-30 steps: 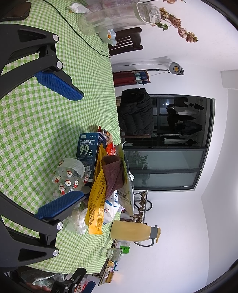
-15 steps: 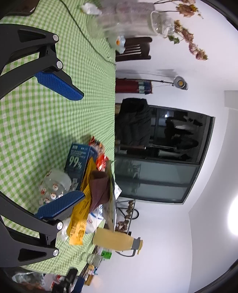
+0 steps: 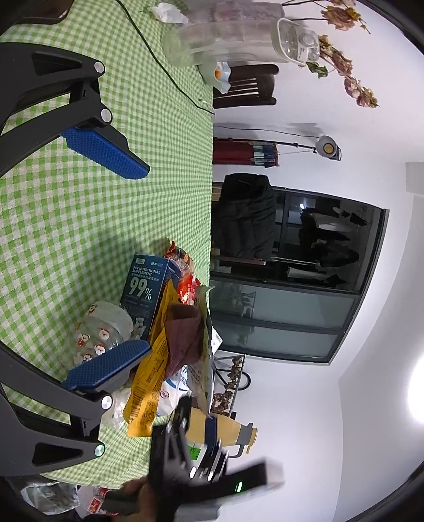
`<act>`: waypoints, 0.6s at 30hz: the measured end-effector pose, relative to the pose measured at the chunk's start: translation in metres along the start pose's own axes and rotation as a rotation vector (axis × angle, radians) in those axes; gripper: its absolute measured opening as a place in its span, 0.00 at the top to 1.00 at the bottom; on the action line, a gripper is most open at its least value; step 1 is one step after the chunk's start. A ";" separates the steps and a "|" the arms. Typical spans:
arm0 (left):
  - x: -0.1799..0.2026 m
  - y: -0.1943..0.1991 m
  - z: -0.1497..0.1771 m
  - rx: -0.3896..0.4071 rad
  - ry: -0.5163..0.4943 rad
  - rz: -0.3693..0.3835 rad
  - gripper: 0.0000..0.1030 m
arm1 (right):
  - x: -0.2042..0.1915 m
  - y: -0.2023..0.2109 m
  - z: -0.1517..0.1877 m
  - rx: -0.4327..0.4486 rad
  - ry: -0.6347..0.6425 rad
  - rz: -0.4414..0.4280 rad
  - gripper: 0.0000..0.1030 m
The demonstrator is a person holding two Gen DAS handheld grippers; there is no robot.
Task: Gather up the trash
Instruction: 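Grasp the white-and-yellow snack wrapper from the pile with the right gripper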
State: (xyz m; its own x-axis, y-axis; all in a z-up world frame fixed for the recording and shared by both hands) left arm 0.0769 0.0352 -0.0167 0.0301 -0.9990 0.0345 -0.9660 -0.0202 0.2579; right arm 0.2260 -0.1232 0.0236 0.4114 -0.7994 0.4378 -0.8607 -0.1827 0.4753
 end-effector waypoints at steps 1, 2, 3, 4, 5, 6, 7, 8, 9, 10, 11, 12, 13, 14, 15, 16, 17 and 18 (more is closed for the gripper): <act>0.000 0.000 0.000 0.000 -0.002 0.002 0.07 | -0.001 -0.008 -0.002 -0.023 0.024 0.005 0.60; 0.001 0.000 0.000 -0.002 -0.003 0.004 0.07 | -0.001 -0.016 -0.002 -0.047 0.038 0.005 0.74; 0.001 -0.001 0.000 -0.004 -0.003 0.005 0.07 | -0.001 -0.019 -0.003 -0.056 0.041 0.004 0.86; 0.001 -0.001 0.000 -0.007 -0.003 0.007 0.07 | 0.000 -0.020 -0.004 -0.051 0.031 -0.004 0.87; 0.001 -0.001 0.000 -0.009 -0.003 0.008 0.07 | 0.000 -0.019 -0.006 -0.043 0.022 -0.015 0.93; 0.001 -0.001 0.000 -0.009 -0.002 0.009 0.07 | -0.001 -0.017 -0.008 -0.035 0.021 -0.013 0.95; 0.001 -0.001 0.001 -0.009 -0.002 0.009 0.07 | -0.001 -0.011 -0.011 -0.012 0.022 0.001 0.96; 0.001 -0.001 0.001 -0.010 -0.002 0.009 0.07 | -0.001 -0.004 -0.013 0.010 0.023 0.017 0.97; 0.000 -0.002 0.001 -0.012 -0.002 0.009 0.07 | 0.001 0.003 -0.015 0.028 0.025 0.035 0.97; 0.000 -0.003 0.001 -0.016 -0.001 0.009 0.07 | 0.006 0.012 -0.016 0.054 0.021 0.056 0.97; 0.000 -0.004 0.001 -0.022 0.002 0.007 0.07 | 0.014 0.021 -0.018 0.081 0.004 0.074 0.97; -0.001 -0.005 0.002 -0.027 0.006 0.006 0.07 | 0.023 0.029 -0.017 0.099 -0.018 0.083 0.97; -0.002 -0.006 0.002 -0.032 0.009 0.006 0.07 | 0.035 0.041 -0.016 0.125 -0.056 0.098 0.97; -0.003 -0.007 0.003 -0.038 0.012 0.006 0.07 | 0.045 0.051 -0.015 0.144 -0.082 0.114 0.97; -0.003 -0.009 0.004 -0.048 0.014 0.005 0.07 | 0.060 0.067 -0.010 0.172 -0.116 0.138 0.97; -0.004 -0.010 0.004 -0.053 0.016 0.005 0.07 | 0.069 0.077 -0.006 0.186 -0.140 0.148 0.97; -0.004 -0.010 0.004 -0.056 0.018 0.006 0.07 | 0.080 0.089 0.001 0.200 -0.171 0.158 0.97; -0.004 -0.011 0.004 -0.061 0.020 0.009 0.07 | 0.086 0.096 0.006 0.203 -0.187 0.167 0.97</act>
State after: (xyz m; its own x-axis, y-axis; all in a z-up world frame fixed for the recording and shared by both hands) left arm 0.0864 0.0392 -0.0239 0.0276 -0.9981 0.0558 -0.9488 -0.0086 0.3158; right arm 0.1770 -0.2126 0.1024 0.2139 -0.9157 0.3402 -0.9616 -0.1362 0.2382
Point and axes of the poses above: each gripper's, at about its wrist camera, not at the fingertips, and y roughly against the way its jaws point, x to its right, z to its underside, the point moved 7 cm from there along -y, roughly the way its jaws point, and after that the axes turned 5 degrees about -y, right-handed, at the moved point
